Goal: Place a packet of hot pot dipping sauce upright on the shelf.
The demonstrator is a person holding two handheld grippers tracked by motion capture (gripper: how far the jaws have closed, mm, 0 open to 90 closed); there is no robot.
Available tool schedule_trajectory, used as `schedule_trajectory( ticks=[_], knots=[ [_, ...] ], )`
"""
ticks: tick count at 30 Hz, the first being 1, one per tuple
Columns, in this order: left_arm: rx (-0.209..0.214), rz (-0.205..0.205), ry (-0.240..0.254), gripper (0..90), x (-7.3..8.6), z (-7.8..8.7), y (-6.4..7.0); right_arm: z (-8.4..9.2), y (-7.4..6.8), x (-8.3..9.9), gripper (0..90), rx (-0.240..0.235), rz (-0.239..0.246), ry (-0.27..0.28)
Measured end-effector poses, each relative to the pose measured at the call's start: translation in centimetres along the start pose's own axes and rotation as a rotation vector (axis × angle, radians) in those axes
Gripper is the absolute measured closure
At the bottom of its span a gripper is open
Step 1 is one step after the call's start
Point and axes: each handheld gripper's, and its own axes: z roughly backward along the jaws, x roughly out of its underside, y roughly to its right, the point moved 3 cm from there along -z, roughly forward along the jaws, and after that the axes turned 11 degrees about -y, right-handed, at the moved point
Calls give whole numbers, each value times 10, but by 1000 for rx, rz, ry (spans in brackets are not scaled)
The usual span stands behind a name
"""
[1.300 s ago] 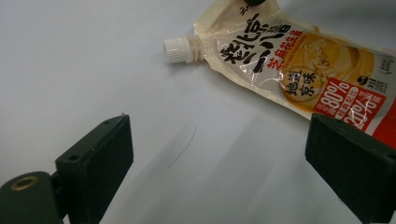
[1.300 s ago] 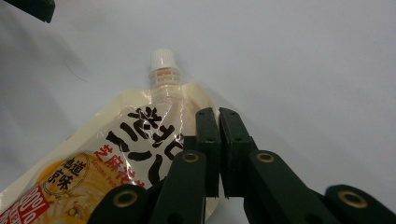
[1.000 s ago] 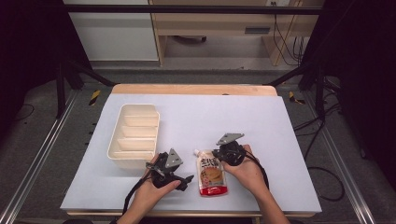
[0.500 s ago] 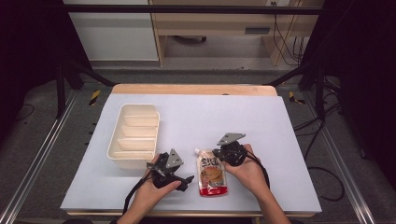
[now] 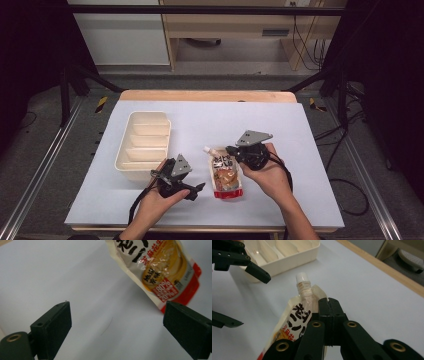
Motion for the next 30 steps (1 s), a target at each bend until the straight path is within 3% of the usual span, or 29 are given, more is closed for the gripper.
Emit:
schedule_trajectory(
  ticks=[8, 15, 18, 23, 24, 30],
  knots=[
    [-11, 8, 15, 79, -2, 8, -4, 16, 7, -27, 900, 33, 28, 52],
    [-7, -1, 25, 78, -8, 18, -10, 20, 1, -26, 900, -2, 37, 71],
    [-32, -31, 18, 78, -15, 29, -18, 23, -7, -19, 900, -30, 46, 86],
    [-29, -78, -14, 72, -23, 40, -24, 28, -17, -8, 900, -61, 57, 106],
    [-34, -120, -38, 72, -28, 44, -25, 30, -22, -2, 900, -74, 66, 114],
    [-27, -202, -85, 70, -44, 52, -28, 35, -28, 5, 900, -111, 91, 141]
  ],
)
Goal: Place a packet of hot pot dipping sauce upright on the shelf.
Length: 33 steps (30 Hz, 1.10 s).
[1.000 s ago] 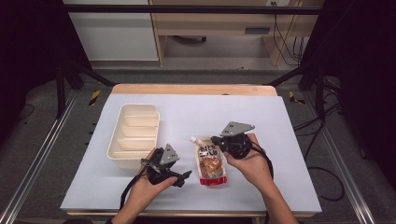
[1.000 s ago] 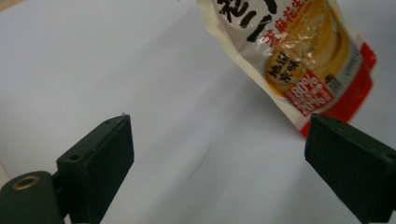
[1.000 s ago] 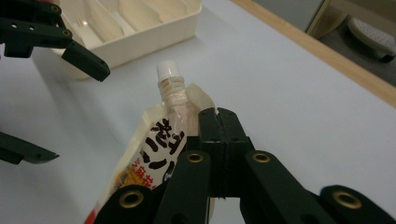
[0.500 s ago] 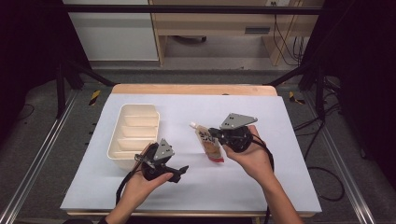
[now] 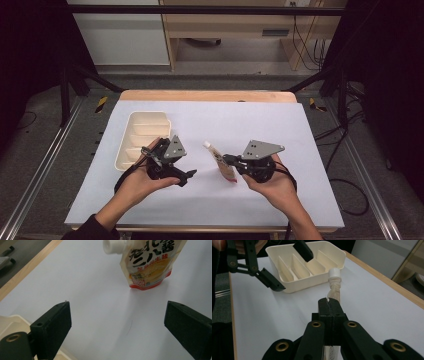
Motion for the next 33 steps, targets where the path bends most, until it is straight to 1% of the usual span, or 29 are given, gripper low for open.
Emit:
schedule_trajectory(
  ticks=[2, 3, 4, 5, 9, 14, 18, 19, 20, 21, 22, 25, 27, 29, 33],
  knots=[
    [15, -18, -8, 71, -5, 2, -1, 1, -1, 0, 900, -6, 9, 3],
    [15, -31, -12, 76, -7, 4, -1, 1, -1, 0, 900, -11, 11, 5],
    [15, -31, -12, 77, -7, 4, -1, 1, -1, 0, 900, -11, 11, 5],
    [4, -68, -25, 80, -13, 5, -1, 1, -1, 1, 900, -15, 12, 6],
    [3, -122, -38, 86, -24, 6, -1, 3, 1, 3, 900, -19, 13, 9],
    [10, -186, -51, 99, -37, 6, 0, 4, 1, 1, 900, -25, 24, 11],
    [20, -216, -71, 112, -41, 6, 1, 5, 2, -4, 900, -37, 41, 13],
    [20, -216, -71, 114, -41, 6, 1, 5, 2, -4, 900, -37, 41, 13],
    [24, -227, -78, 114, -42, 5, 2, 5, 2, -5, 900, -41, 49, 11],
    [30, -233, -79, 137, -43, 6, 2, 5, 1, -8, 900, -50, 66, 0],
    [45, -233, -71, 143, -44, 6, 2, 5, 0, -10, 900, -58, 74, -3],
    [47, -260, -97, 159, -45, 7, 2, 5, 0, -13, 900, -71, 87, -12],
    [59, -272, -107, 170, -45, 6, 2, 5, 0, -16, 900, -83, 89, -12],
    [79, -283, -111, 194, -45, 5, 3, 3, 1, -17, 900, -87, 92, -13],
    [90, -294, -118, 252, -48, 4, 4, 0, -1, -19, 900, -97, 99, -22]
  ],
)
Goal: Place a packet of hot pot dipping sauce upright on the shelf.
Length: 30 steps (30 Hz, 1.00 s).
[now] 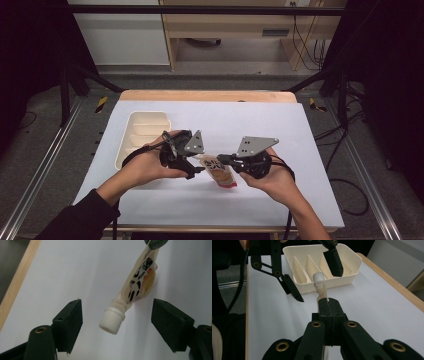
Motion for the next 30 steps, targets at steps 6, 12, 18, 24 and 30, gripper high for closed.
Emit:
schedule_trajectory(
  ticks=[6, 12, 18, 24, 30],
  knots=[
    [22, -18, -8, 300, -5, -4, -1, -2, -2, -3, 900, -13, 14, -6],
    [54, -25, -35, 436, -8, -10, -1, -4, -7, -4, 900, -25, 25, -6],
    [87, -51, -58, 611, -8, -13, 4, -5, -8, -4, 900, -30, 25, -1],
    [98, -49, -44, 718, -8, -15, 6, -5, -8, 0, 900, -31, 16, 2],
    [79, -79, -49, 733, -9, -14, 9, -7, -8, 6, 687, -16, -8, 4]
  ],
)
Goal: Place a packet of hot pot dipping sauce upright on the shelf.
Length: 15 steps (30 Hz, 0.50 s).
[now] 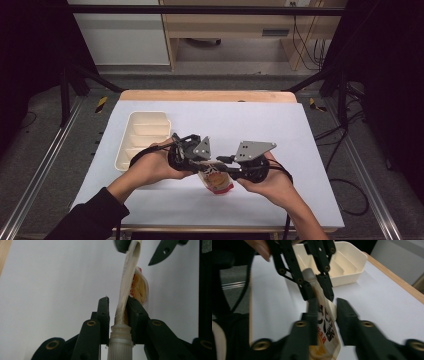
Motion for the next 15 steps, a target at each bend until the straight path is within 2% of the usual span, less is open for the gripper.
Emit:
schedule_trajectory(
  ticks=[2, 5, 13, 15],
  knots=[
    [-2, -9, 0, 734, -1, 0, 1, -1, 1, 4, 590, 18, -7, -8],
    [-3, -23, 1, 734, -4, 1, 2, -2, 1, 8, 501, 35, -23, -12],
    [-8, -41, -18, 736, -11, 1, 2, -3, 2, 22, 462, 59, -63, -18],
    [-16, -43, -41, 737, -15, 0, 2, -4, 2, 34, 386, 86, -91, -40]
  ],
)
